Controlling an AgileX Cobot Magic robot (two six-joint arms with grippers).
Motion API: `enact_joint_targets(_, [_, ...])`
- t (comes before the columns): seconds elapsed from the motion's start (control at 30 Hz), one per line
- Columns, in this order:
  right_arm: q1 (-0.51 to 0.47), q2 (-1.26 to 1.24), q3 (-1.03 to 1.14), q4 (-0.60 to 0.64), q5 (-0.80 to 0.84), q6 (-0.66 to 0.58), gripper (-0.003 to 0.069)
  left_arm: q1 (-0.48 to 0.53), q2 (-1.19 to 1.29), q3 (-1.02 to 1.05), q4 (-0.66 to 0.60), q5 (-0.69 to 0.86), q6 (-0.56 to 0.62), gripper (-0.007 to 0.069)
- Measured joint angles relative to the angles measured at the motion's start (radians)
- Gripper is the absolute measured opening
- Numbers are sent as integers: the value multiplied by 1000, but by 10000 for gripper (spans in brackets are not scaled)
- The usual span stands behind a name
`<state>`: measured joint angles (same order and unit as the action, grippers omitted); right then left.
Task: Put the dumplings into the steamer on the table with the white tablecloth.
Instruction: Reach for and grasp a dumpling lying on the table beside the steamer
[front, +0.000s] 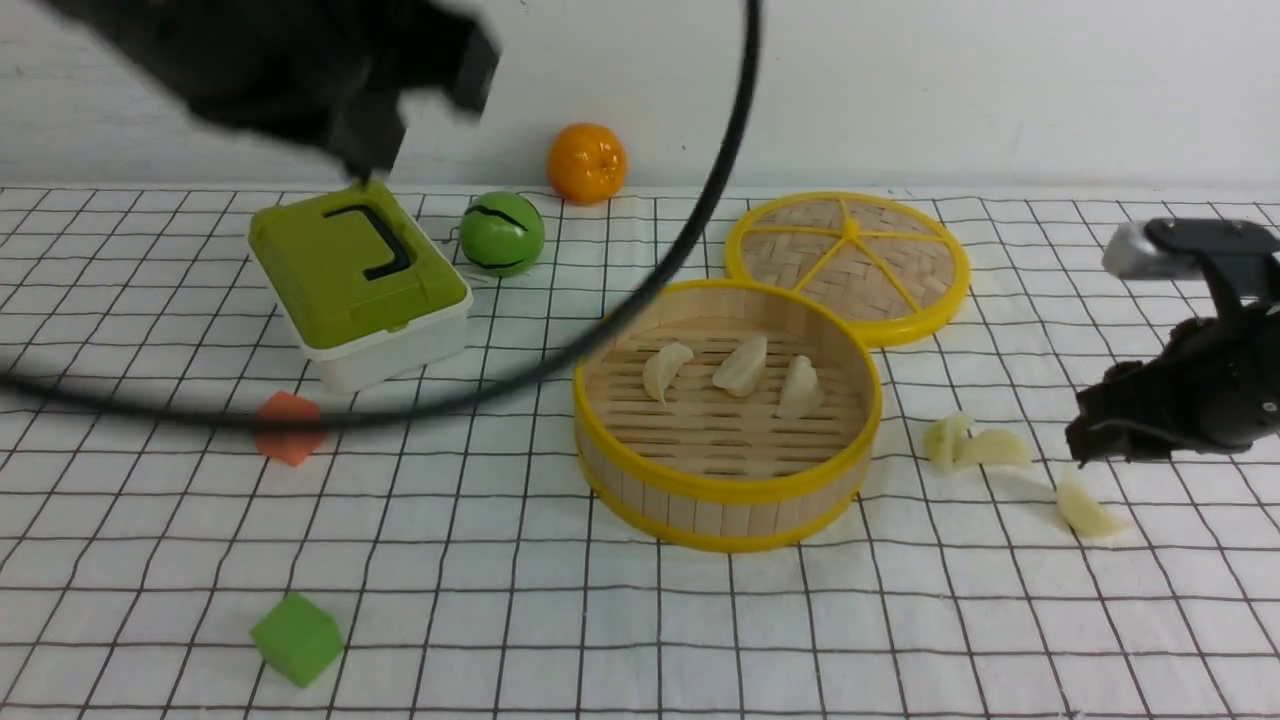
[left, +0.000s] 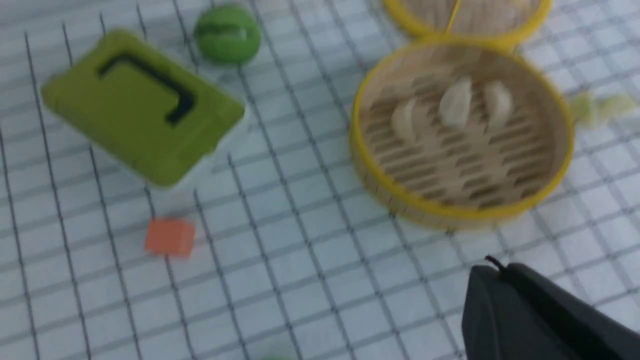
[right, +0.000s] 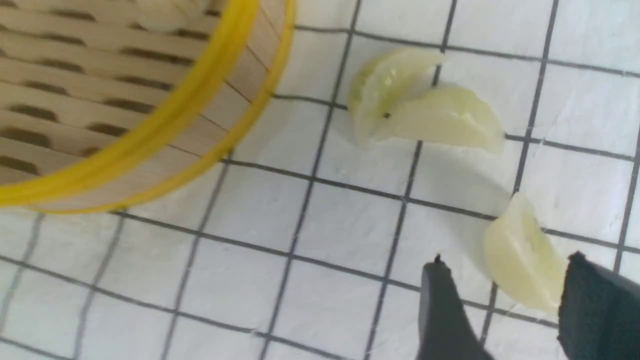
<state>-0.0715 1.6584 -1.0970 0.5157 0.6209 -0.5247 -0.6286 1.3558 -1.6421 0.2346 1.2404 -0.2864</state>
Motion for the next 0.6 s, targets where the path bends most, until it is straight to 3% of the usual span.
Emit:
enact_joint_targets(0.17, [-1, 141, -32, -56, -95, -89, 437, 0, -281, 371, 79, -33, -102, -12])
enact_joint_targets(0.3, [-1, 203, -38, -62, -144, -125, 444, 0, -459, 548, 151, -62, -197, -12])
enact_joint_targets(0.4, [-1, 239, -39, -64, -137, -134, 373, 0, -575, 682, 201, -95, -250, -12])
enact_joint_targets(0.5, [-1, 243, -48, -49, -112, -125, 251, 0, -658, 785, 258, -111, -265, -12])
enact_joint_targets(0.6, [-2, 231, -74, -23, -23, -92, 232, 0, -715, 883, 323, -134, -269, -12])
